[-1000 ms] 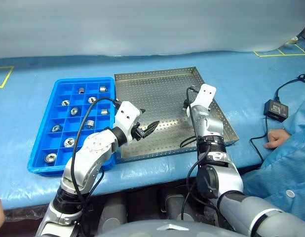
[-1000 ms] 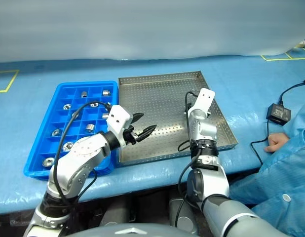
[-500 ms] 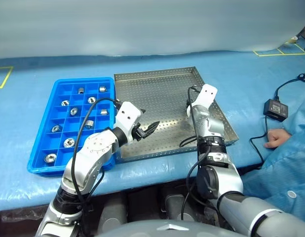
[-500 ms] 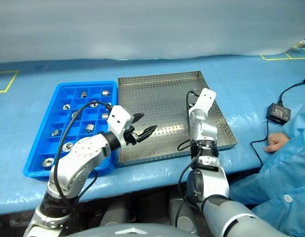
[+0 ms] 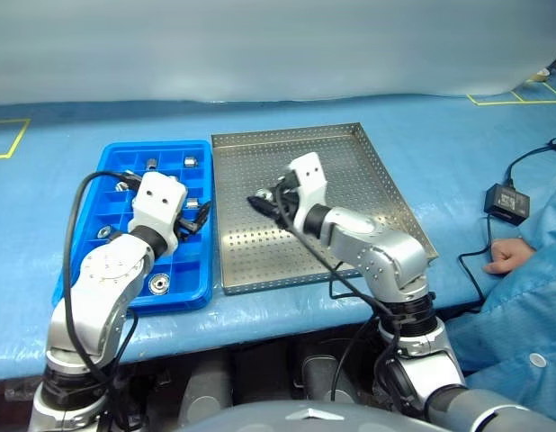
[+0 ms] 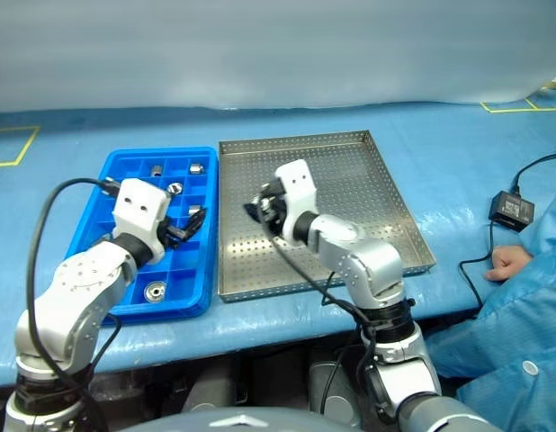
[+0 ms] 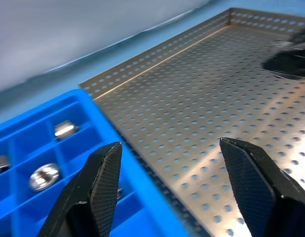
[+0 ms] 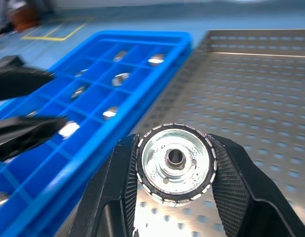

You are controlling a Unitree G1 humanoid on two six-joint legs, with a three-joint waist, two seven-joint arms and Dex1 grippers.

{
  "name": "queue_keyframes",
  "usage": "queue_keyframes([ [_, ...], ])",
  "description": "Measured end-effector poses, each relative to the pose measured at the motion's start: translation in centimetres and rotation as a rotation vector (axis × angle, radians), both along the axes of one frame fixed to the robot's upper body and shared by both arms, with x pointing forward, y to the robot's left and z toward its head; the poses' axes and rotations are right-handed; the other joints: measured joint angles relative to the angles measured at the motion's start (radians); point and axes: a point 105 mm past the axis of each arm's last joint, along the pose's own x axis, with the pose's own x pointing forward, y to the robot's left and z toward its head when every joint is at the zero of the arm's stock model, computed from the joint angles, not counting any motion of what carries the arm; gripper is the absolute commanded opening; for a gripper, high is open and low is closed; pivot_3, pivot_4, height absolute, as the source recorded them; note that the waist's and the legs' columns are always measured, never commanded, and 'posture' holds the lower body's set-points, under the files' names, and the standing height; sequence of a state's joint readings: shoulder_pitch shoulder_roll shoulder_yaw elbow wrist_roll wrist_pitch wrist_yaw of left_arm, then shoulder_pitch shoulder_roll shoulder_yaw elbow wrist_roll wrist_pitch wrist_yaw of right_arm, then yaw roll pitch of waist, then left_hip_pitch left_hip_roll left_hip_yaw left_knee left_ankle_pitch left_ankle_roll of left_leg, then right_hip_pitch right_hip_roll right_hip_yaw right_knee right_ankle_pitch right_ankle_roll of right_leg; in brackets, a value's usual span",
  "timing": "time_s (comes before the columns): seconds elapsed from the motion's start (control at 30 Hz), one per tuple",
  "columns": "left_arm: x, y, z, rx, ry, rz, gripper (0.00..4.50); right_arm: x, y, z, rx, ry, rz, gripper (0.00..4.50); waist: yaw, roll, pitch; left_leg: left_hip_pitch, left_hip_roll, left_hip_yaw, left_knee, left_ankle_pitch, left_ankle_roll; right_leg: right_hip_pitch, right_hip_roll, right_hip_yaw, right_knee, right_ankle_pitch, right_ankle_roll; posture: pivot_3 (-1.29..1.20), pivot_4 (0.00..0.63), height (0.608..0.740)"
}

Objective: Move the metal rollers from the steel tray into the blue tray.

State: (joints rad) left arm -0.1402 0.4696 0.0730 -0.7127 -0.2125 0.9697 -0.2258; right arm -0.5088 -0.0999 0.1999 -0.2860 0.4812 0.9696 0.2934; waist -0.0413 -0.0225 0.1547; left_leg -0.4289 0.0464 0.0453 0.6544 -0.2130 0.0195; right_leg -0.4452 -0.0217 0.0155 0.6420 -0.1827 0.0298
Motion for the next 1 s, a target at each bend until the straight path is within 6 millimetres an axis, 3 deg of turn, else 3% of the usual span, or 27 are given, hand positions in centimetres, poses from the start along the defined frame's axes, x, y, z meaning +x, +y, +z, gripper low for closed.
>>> queue_keyframes([
  [0.13, -0.2, 1.7, -0.3, 0.009, 0.023, 0.088, 3.47, -1.2, 4.3, 0.5, -0.002, -0.016, 0.127, 1.75, 0.019, 0.000, 0.000, 0.000, 0.000, 0.000, 0.000, 0.000, 0.000, 0.000, -0.001, 0.000, 0.000, 0.000, 0.000, 0.11, 0.150, 0.740],
  [0.27, -0.5, 2.9, -0.6, 0.015, 0.046, 0.146, 3.47, -1.2, 6.6, 0.2, -0.005, -0.013, 0.170, 1.75, 0.036, -0.001, -0.001, -0.002, -0.001, 0.000, 0.000, 0.000, 0.000, 0.000, -0.002, -0.002, -0.001, 0.000, 0.000, 0.12, 0.150, 0.740],
  [0.63, -1.0, 3.0, -1.5, 0.019, 0.083, 0.150, 3.47, -1.5, 7.5, -2.2, -0.048, 0.035, 0.192, 1.75, 0.057, -0.003, -0.001, -0.002, -0.001, 0.000, 0.000, 0.000, -0.001, 0.000, -0.003, -0.004, -0.001, 0.000, 0.000, 0.12, 0.150, 0.740],
  [0.83, -0.8, 2.1, -1.6, 0.023, 0.084, 0.118, 3.47, -1.5, 7.5, -3.1, -0.049, 0.068, 0.183, 3.61, 0.056, -0.003, -0.001, -0.002, -0.001, 0.000, 0.000, 0.000, -0.001, 0.000, -0.003, -0.003, -0.001, 0.000, 0.000, 0.11, 0.150, 0.740],
  [1.0, -0.6, 1.7, -1.2, 0.012, 0.066, 0.102, 3.47, -1.3, 7.0, -2.5, -0.047, 0.033, 0.150, 3.61, 0.056, -0.003, -0.001, -0.002, -0.001, 0.000, 0.000, 0.000, -0.001, 0.000, -0.003, -0.004, -0.001, 0.000, 0.000, 0.10, 0.150, 0.740],
])
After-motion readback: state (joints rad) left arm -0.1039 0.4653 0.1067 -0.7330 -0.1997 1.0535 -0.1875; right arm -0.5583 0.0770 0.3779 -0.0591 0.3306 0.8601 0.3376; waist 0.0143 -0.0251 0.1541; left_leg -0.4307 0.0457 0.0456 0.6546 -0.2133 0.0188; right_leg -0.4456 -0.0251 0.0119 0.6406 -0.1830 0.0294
